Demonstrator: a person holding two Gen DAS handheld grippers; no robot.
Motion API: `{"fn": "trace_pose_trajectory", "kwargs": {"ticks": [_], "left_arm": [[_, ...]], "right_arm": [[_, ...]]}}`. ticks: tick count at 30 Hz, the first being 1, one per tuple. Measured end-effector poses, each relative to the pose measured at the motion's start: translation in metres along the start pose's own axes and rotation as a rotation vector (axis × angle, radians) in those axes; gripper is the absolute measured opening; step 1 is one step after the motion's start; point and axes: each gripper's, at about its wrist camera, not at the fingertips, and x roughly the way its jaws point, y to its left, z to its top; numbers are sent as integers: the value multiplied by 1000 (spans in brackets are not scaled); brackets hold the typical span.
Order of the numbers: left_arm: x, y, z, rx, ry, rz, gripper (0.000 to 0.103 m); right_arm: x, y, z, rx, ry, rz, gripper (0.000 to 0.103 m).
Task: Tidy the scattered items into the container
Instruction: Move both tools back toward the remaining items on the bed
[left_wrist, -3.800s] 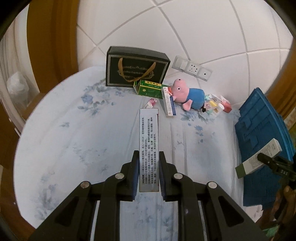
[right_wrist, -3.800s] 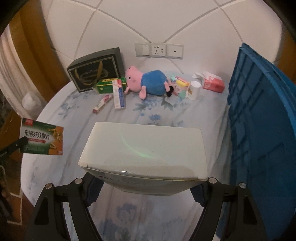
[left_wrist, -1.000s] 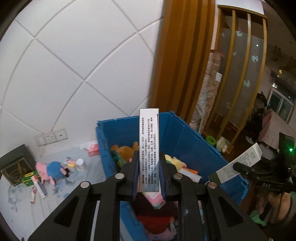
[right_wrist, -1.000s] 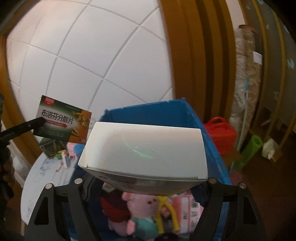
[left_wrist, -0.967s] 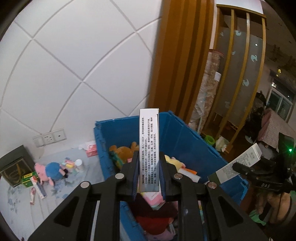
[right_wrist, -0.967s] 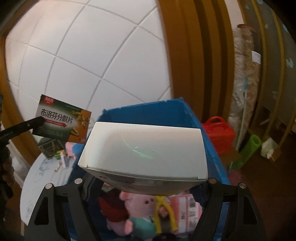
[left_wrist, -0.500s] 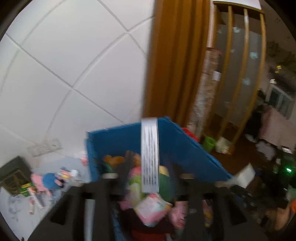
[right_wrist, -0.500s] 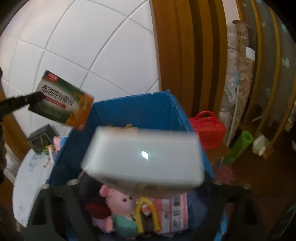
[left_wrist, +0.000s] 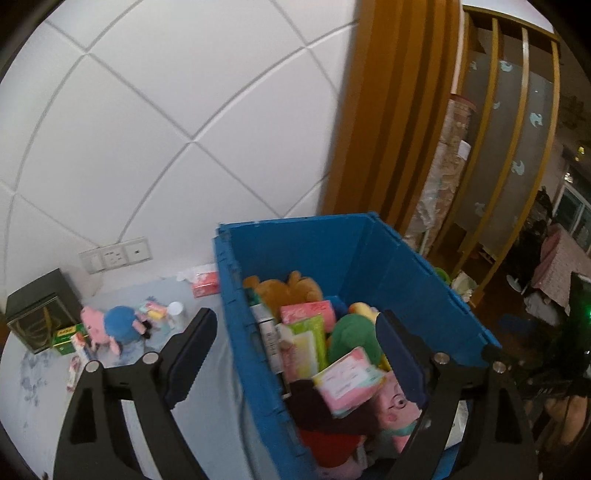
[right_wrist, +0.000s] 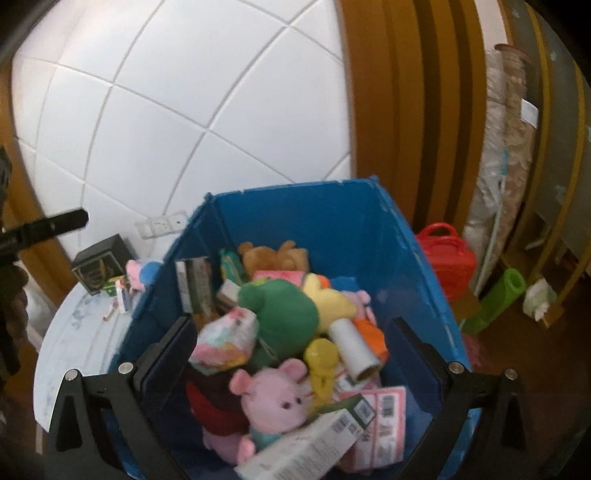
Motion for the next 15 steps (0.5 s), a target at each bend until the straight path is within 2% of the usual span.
{"fn": "trace_pose_trajectory", "kwargs": {"ticks": [6,15], "left_arm": [[-22,34,-16,-42,0,46,88],[-60,97,-52,-94,8,113,88]], "right_arm": [[8,38,6,-37,3,51,103],[20,117,8,-114,11,127,103]]}}
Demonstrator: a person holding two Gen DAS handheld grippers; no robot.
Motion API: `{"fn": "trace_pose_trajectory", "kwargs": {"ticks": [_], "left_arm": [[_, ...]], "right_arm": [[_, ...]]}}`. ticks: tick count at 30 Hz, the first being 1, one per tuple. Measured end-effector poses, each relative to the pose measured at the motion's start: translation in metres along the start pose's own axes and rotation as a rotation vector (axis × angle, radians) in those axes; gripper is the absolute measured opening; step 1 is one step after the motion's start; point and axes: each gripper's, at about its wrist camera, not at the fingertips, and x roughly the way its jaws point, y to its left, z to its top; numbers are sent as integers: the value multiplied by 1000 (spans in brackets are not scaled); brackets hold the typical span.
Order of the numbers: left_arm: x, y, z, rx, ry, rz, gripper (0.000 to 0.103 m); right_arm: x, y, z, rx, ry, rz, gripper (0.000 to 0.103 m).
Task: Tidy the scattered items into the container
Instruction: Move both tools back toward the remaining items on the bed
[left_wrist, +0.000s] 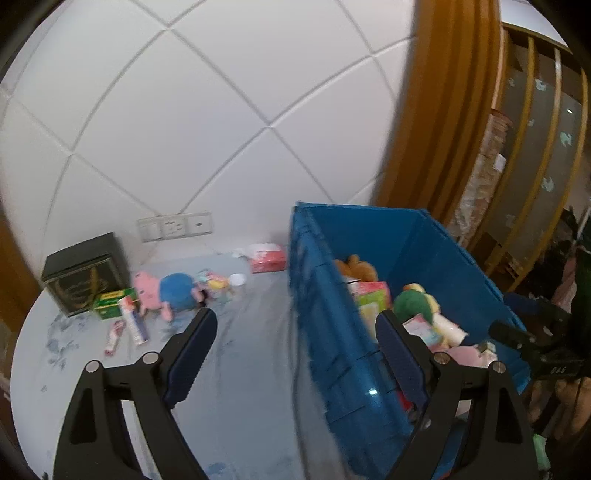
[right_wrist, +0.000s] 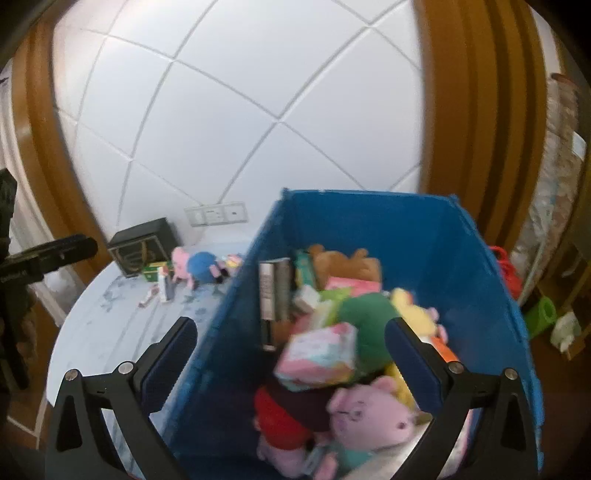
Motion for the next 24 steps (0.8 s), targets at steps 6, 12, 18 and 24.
{"fn": "trace_pose_trajectory", "kwargs": {"ticks": [6,12,18,24], "left_arm": [[-22,60,-16,-55,3,55,88],[-38,121,-33,-90,11,117,88],[-52,177,-48,-121,22,150,88],[-53,226,-60,-131,41,172,88]], "right_arm": [[14,54,10,-48,4,40,103],[31,117,20,-104,12,90,103],[49,175,25,-139,17,124,103],[68,221,22,-159,28,140,103]]}}
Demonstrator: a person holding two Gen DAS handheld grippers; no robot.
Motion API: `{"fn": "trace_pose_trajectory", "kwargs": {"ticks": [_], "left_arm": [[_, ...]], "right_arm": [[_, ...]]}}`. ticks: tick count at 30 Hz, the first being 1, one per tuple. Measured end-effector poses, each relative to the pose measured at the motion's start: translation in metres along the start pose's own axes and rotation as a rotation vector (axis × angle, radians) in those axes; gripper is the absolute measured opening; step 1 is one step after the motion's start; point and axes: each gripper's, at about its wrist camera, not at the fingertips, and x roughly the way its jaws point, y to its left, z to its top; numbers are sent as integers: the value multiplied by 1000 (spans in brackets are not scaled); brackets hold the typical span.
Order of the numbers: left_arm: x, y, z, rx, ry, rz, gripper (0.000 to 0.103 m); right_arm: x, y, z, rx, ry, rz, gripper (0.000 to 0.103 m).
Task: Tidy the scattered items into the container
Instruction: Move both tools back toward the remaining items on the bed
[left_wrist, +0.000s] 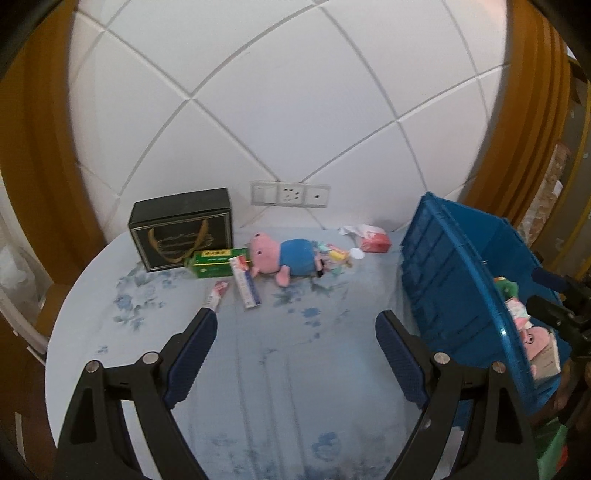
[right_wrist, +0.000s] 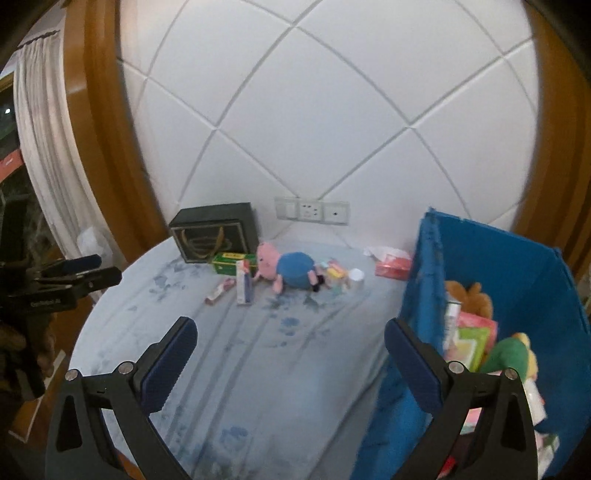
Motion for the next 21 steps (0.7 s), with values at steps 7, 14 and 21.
{"fn": "trace_pose_trajectory", "kwargs": {"ticks": [7,14,21], "left_arm": [[28,45,-9,4,37,24,88],[82,84,-25,5,92,43,88],[170,119,-54,10,140,74,88]], "right_arm": [[44,32,-3,11,35,-18,103],[112,45,-14,38,87,-26,103],[201,53,-23,40,128,2,103]]}}
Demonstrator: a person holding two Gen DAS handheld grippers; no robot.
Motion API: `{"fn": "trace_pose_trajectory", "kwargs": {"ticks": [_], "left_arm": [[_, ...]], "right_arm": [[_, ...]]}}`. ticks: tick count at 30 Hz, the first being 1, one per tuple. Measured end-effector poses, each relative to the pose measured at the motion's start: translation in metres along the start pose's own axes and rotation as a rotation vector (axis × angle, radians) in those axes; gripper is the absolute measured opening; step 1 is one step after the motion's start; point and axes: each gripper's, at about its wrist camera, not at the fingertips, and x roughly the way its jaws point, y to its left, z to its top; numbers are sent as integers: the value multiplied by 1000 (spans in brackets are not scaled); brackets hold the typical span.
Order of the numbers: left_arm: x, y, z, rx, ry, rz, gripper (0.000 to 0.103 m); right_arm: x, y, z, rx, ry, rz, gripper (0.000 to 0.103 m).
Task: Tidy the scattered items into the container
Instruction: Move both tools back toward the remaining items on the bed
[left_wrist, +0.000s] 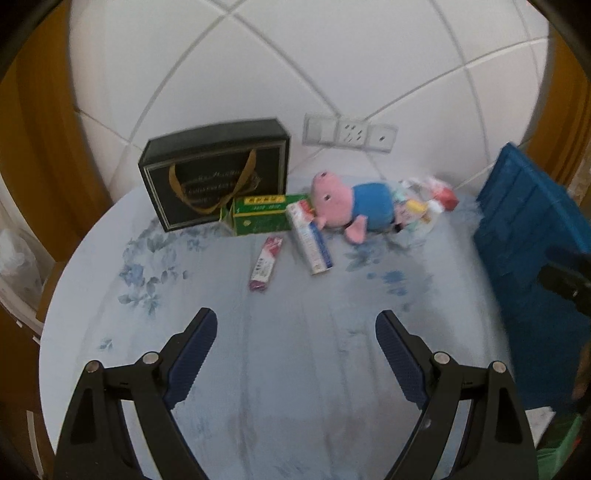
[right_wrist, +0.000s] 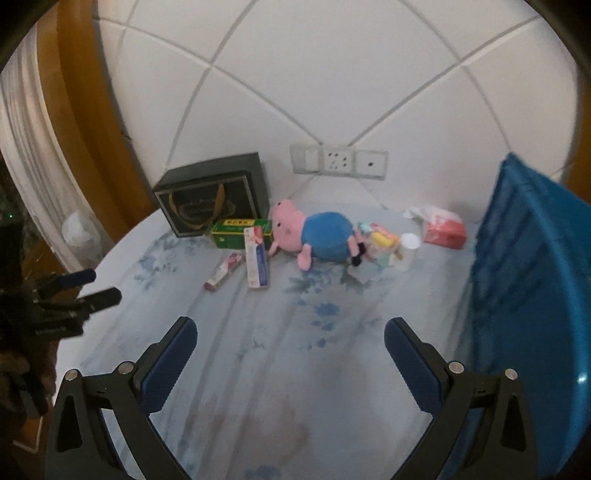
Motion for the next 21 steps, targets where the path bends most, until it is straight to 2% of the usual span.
{"fn": "trace_pose_trajectory", "kwargs": {"ticks": [6,14,21], "left_arm": [[78,12,-10,43,35,80,88],[167,17,-10,93,52,80,88],[234,30,2,117,62,51,88]], "right_arm": [[86,3,0,-19,48,31,103],[186,16,5,-85,104,43,103],[253,22,19,-73,122,55,103]]}}
